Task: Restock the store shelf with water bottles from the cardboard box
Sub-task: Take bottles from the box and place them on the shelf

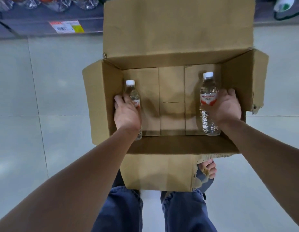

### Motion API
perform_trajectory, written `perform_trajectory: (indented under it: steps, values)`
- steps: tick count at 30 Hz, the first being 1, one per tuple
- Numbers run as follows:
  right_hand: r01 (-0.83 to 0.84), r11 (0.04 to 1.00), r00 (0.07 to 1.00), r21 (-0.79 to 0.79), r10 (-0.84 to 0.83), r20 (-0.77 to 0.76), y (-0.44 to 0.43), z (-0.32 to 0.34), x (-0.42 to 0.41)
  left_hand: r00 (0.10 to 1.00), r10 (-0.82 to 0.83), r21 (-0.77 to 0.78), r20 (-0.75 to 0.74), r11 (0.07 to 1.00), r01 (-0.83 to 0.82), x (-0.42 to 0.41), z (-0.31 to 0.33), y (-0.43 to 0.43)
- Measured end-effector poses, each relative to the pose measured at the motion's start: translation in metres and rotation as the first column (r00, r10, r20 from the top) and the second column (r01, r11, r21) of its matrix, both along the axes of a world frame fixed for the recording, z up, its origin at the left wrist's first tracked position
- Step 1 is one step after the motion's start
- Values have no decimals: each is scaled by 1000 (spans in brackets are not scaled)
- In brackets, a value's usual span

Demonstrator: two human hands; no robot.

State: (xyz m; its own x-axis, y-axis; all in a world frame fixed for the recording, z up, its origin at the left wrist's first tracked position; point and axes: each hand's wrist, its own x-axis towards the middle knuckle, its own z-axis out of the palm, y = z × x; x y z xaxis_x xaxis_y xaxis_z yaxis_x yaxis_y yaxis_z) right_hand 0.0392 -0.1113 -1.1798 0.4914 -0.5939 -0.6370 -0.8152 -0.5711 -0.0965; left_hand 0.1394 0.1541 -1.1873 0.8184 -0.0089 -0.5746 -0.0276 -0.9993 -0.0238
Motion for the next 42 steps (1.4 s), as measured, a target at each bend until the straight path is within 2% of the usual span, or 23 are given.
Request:
perform_trajectory:
  steps: [3,6,8,10,11,16,19,22,25,28,30,32,36,42]
  values:
    - [84,995,994,44,-87,67,2,-2,-2,999,24,-45,40,999,-22,-3,0,0]
    - [219,955,968,198,-239,82,1,-2,-1,998,61,-122,29,991,-57,-4,-1,-2]
    - [294,910,946,292,-321,51,-2,-4,3,977,196,-241,-80,948,-210,1,-4,0]
    - [302,893,943,333,-331,31,-5,-6,6,888,386,-356,-249,816,-455,10,-5,4]
    - [292,891,947,348,-320,26,-7,-7,8,863,416,-372,-286,782,-500,14,-5,5]
    - [275,897,949,346,-311,51,-3,-10,11,906,290,-283,-309,881,-379,19,-24,1]
    - [267,895,944,358,-318,91,1,-8,8,938,128,-195,-321,961,-197,17,-33,-12]
    - [220,892,955,395,-280,99,7,-2,11,933,-20,-142,-358,989,-33,17,-29,-21]
    - [178,869,947,461,-278,159,17,12,16,908,-9,-252,-419,962,-106,18,-12,-20]
    - [197,779,897,595,-388,211,32,39,26,888,127,-409,-441,853,-325,21,17,-11]
    - [186,746,867,639,-431,251,41,64,34,888,173,-470,-427,797,-381,28,49,-5]
    - [185,721,835,668,-474,281,49,95,44,895,182,-534,-408,747,-396,39,88,-4]
    - [130,739,795,661,-476,375,65,182,65,917,171,-658,-361,650,-380,62,170,-2]
    - [56,817,794,573,-385,471,95,329,89,951,87,-765,-298,573,-293,92,319,23]
